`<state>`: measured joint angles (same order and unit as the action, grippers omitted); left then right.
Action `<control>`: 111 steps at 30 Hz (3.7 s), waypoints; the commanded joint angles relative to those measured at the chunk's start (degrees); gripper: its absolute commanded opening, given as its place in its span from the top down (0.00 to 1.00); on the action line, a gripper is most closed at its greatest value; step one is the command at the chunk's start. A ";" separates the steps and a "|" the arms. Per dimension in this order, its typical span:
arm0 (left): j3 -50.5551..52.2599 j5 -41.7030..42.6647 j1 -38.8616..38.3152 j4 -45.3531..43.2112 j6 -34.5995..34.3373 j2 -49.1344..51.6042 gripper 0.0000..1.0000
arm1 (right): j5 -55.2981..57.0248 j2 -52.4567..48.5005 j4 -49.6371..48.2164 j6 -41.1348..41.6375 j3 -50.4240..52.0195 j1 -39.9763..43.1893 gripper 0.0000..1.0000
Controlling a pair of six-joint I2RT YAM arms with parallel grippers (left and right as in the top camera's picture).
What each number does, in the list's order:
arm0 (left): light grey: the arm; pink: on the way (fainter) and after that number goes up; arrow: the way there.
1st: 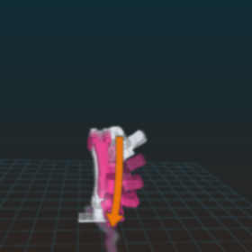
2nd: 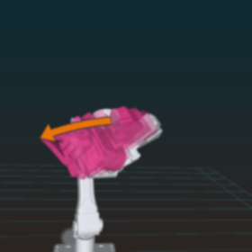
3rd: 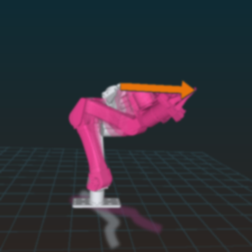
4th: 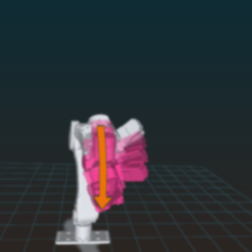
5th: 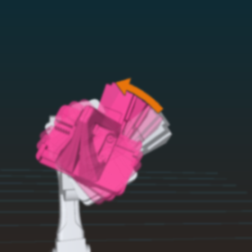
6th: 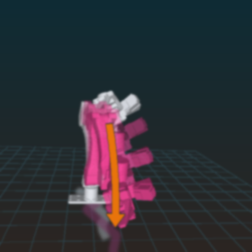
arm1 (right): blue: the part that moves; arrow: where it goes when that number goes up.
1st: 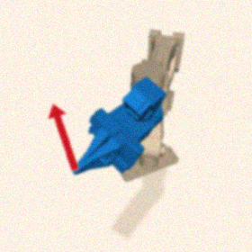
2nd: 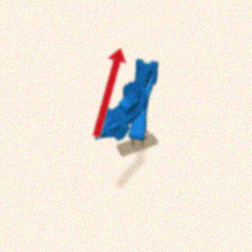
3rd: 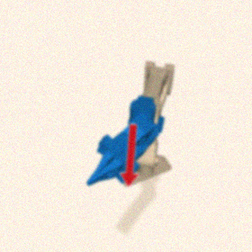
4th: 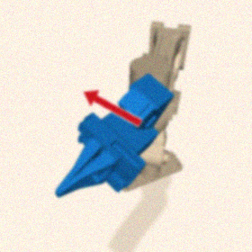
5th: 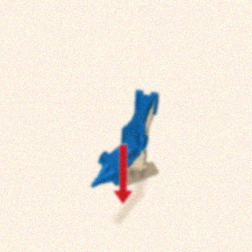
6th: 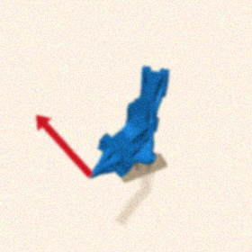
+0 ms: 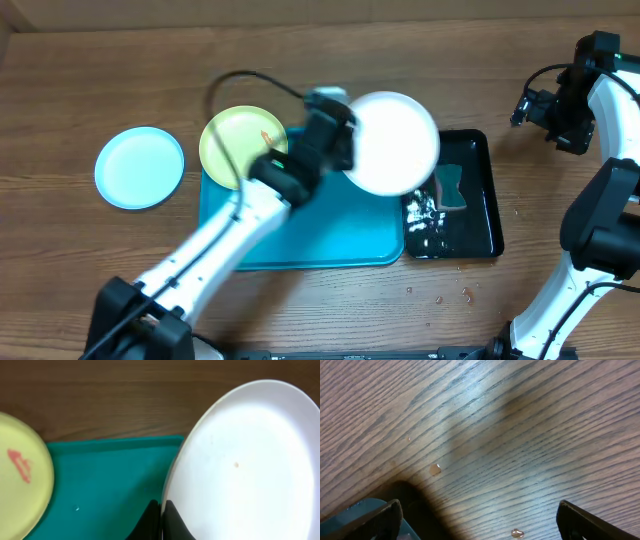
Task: Clean dirty plates on tray and stack at the side
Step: 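Carry the pink-white plate left and set it on the white plate, then release the stacked plate and lift the left gripper, then move the left gripper to the yellow plate rim and grasp it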
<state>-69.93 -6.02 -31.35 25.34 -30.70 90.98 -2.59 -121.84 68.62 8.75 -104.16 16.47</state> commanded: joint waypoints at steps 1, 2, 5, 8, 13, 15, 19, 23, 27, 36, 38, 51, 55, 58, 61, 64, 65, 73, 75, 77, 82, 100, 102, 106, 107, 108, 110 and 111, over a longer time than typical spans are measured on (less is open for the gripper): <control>-0.63 17.20 12.17 1.79 -7.02 -0.37 0.96 | -0.02 1.99 -0.04 0.07 -0.81 -0.04 0.00; -0.63 18.23 15.06 2.51 -7.28 -0.37 0.96 | -0.02 1.99 -0.04 0.07 -0.81 -0.04 0.00; -0.63 19.45 25.49 5.64 -7.23 -0.37 0.96 | -0.02 1.99 -0.04 0.07 -0.81 -0.04 0.00; -0.61 19.39 35.56 9.77 -6.93 -0.35 0.96 | -0.02 1.99 -0.04 0.07 -0.81 -0.04 0.00; -0.61 18.95 51.04 14.95 -5.18 -0.35 0.96 | -0.02 1.99 -0.02 0.07 -0.81 -0.04 0.00; -0.61 18.97 56.30 15.93 -3.98 -0.35 0.96 | -0.02 1.99 -0.02 0.07 -0.81 -0.04 0.00; -0.61 18.99 64.35 17.99 -4.00 -0.35 0.96 | -0.02 1.99 -0.04 0.07 -0.81 -0.04 0.00; -0.20 14.47 67.91 18.12 -4.24 -0.35 0.96 | -0.02 1.99 -0.02 0.07 -0.81 -0.04 0.00; 0.55 4.42 67.98 17.81 -4.68 -0.33 0.96 | -0.02 1.99 -0.04 0.07 -0.81 -0.04 0.00; 3.91 1.14 67.28 12.76 -4.63 -0.28 0.96 | -0.02 1.99 -0.04 0.07 -0.81 -0.04 0.00; 6.51 1.18 67.28 10.08 -4.63 -0.24 0.96 | -0.02 1.99 -0.04 0.07 -0.81 -0.04 0.00; 16.68 7.52 66.23 -6.69 -2.03 -0.22 0.95 | -0.02 1.99 -0.04 0.07 -0.81 -0.04 0.00; 18.12 7.08 65.29 -9.46 -1.18 -0.22 0.96 | -0.02 1.99 -0.02 0.07 -0.81 -0.04 0.00; 18.12 7.06 64.83 -9.62 -1.18 -0.20 0.96 | -0.02 1.99 -0.04 0.07 -0.81 -0.04 0.00; 18.12 5.11 64.59 -9.94 -1.20 0.74 0.96 | 0.00 1.99 -0.04 0.07 -0.81 -0.04 0.00; 18.12 4.46 64.59 -10.86 -1.20 2.12 0.96 | -0.02 1.99 -0.04 0.07 -0.81 -0.04 0.00; 18.12 4.52 64.59 -11.17 -1.20 2.51 0.96 | -0.02 1.99 -0.04 0.07 -0.81 -0.04 0.00; 18.10 3.96 64.65 -12.55 -1.18 4.48 0.96 | -0.02 1.99 -0.02 0.07 -0.81 -0.04 0.00; 18.10 3.96 64.65 -13.14 -1.16 4.48 0.96 | -0.02 1.99 -0.04 0.07 -0.81 -0.04 0.00; 18.10 3.93 64.65 -13.73 -0.96 4.48 0.96 | -0.02 1.99 -0.04 0.07 -0.81 -0.04 0.00; 18.10 3.91 64.65 -13.79 -0.85 4.50 0.92 | -0.02 1.99 -0.04 0.07 -0.81 -0.04 0.00; -1.27 15.76 58.49 6.47 4.02 4.46 0.48 | -0.02 1.99 -0.04 0.07 -0.81 -0.04 0.00; -5.77 15.69 55.49 11.34 6.14 4.46 0.50 | -0.02 1.99 -0.04 0.07 -0.81 -0.04 0.00; -10.36 13.22 49.00 18.12 7.61 4.46 0.54 | -0.02 1.99 -0.04 0.07 -0.81 -0.04 0.00; -10.34 12.50 47.63 18.64 7.61 4.48 0.58 | -0.02 1.99 -0.04 0.07 -0.81 -0.04 0.00; -10.21 11.61 46.21 19.10 7.61 4.50 0.62 | -0.02 1.99 -0.04 0.07 -0.81 -0.04 0.00; -9.38 9.60 43.45 19.28 7.63 4.81 0.68 | -0.02 1.99 -0.04 0.07 -0.81 -0.04 0.00; -8.98 8.74 42.45 19.26 7.61 4.96 0.70 | -0.02 1.99 -0.04 0.07 -0.81 -0.04 0.00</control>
<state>-79.46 6.37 13.41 44.45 -24.62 95.68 -2.61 -121.84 68.64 8.78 -104.16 16.47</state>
